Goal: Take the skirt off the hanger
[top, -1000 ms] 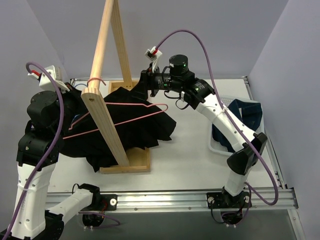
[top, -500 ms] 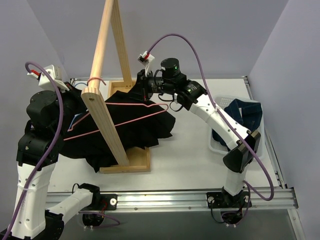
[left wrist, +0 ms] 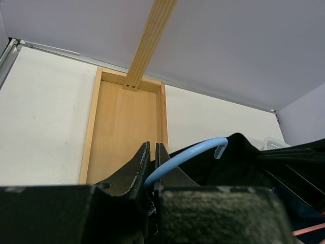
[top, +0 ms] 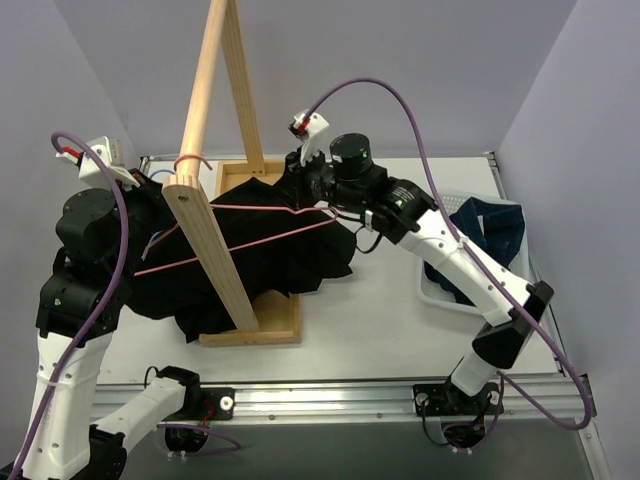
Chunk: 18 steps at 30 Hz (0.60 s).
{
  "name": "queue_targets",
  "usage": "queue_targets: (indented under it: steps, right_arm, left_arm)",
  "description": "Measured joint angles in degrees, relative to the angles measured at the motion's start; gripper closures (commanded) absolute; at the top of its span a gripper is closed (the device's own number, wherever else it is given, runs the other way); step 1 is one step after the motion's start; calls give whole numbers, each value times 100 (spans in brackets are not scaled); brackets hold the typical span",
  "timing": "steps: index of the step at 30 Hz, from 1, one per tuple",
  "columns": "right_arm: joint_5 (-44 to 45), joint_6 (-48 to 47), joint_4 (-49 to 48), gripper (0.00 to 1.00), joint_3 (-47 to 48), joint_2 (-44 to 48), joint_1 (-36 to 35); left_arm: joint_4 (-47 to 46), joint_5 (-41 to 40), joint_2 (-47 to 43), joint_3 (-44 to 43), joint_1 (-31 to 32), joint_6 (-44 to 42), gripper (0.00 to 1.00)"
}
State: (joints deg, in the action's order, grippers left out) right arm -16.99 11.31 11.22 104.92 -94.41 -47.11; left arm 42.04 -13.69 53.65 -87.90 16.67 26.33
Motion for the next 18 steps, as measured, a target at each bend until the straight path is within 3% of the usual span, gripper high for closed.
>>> queue_targets:
  steps: [8,18]
  right_arm:
    - [577,138,-186,100,-1141,1016,-57]
    - [632,485,-568,100,-2256,1969,205]
  left_arm:
    - [-170,168,-61,122,101,181,98]
    - [-201,577,-42,195,216,306,98]
